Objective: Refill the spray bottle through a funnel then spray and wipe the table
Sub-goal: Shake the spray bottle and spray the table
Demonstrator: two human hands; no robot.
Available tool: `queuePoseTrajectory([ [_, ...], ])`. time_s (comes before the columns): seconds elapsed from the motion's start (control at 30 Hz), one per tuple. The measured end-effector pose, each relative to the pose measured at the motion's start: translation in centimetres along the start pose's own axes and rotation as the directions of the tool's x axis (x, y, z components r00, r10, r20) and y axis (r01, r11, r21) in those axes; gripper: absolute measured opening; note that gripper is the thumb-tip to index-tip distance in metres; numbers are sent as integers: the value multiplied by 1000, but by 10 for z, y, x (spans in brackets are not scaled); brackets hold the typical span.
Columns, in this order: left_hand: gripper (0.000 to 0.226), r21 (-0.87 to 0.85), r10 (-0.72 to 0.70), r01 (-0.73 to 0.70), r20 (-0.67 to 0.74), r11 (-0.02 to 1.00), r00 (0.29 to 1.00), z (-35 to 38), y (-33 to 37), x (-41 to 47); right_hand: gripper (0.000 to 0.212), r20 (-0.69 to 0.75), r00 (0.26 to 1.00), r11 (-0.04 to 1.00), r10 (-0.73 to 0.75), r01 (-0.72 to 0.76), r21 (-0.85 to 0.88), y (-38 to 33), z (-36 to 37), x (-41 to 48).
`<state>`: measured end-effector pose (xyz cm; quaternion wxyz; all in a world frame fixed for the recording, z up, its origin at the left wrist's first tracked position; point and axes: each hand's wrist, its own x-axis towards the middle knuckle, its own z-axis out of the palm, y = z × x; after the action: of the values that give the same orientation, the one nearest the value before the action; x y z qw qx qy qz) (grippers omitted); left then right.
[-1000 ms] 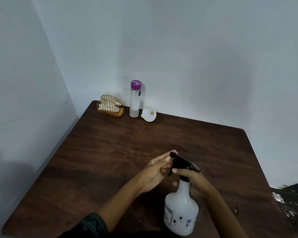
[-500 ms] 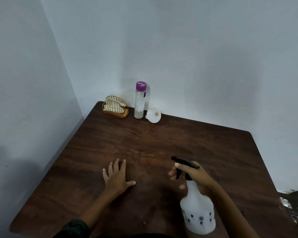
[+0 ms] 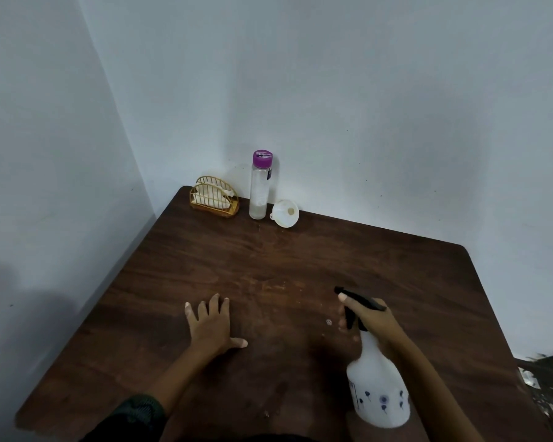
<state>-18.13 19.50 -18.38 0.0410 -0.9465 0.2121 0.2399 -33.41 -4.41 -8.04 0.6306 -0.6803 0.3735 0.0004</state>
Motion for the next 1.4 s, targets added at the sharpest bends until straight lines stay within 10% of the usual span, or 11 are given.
queuePoseTrajectory([
  [0.53,107,153,-14,9,32,988,999,-14,14,7,27,-357,930,987,83,-29,155,41,-45,6],
  [0.7,105,156,-8,4,28,988,1000,-16,15,6,28,-125,987,991,104,-92,98,38,-58,-6],
  [0.9,104,156,-5,0,36,988,999,-18,16,6,26,-257,961,987,104,-68,146,50,-45,6],
  [1.07,104,160,-4,-3,38,987,999,-18,16,5,40,29,981,966,192,-194,173,40,-51,-1],
  [1.23,106,163,-2,-4,34,987,999,-18,15,5,34,-77,971,933,225,-192,306,45,-38,11],
  [1.4,107,161,-6,0,40,987,999,-18,15,5,42,235,941,931,242,-294,217,35,-37,8],
])
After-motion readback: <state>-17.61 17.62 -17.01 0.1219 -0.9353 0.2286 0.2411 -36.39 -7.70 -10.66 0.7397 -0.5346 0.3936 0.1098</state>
